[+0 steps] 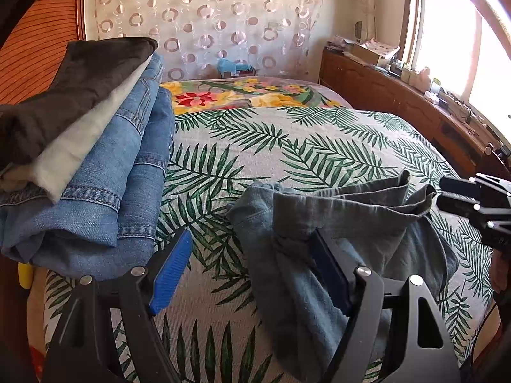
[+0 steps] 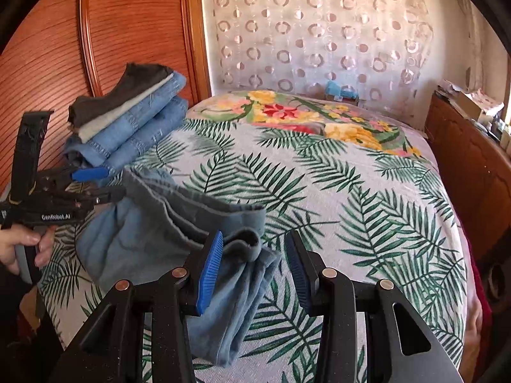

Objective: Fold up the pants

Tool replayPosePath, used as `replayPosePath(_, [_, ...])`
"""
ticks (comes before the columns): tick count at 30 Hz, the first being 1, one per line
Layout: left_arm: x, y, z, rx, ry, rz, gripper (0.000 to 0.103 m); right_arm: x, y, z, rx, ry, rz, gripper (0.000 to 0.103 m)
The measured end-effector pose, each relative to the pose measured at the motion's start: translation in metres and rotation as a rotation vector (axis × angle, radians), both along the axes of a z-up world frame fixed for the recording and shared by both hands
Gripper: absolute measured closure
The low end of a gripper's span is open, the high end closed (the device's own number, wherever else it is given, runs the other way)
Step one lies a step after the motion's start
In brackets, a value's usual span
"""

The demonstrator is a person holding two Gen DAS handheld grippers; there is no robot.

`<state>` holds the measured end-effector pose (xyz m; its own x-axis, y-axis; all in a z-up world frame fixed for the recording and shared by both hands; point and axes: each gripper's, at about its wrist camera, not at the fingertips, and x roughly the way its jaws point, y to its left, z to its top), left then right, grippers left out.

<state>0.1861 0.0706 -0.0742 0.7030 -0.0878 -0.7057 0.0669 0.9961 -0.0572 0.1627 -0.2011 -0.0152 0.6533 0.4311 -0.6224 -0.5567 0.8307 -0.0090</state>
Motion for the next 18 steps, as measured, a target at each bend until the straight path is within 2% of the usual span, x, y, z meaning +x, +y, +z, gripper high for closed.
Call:
replayPosePath(6, [-0.005, 0.000, 0.000, -0.004, -0.002, -0.001, 0.026, 0.030, 0.020, -0.020, -0.081, 0.080, 0.022, 0.060])
replayPosePath(14, [-0.018, -0.005, 0.006, -0.022, -0.013, -0.027, 0.026, 0.058, 0.021, -0.018, -0.054, 0.082, -0.013, 0.060])
replayPosePath(18, [-0.028, -0.011, 0.008, -0.028, -0.023, -0.051, 0.026, 0.054, 0.016, -0.015, -0.016, 0.082, -0.025, 0.060])
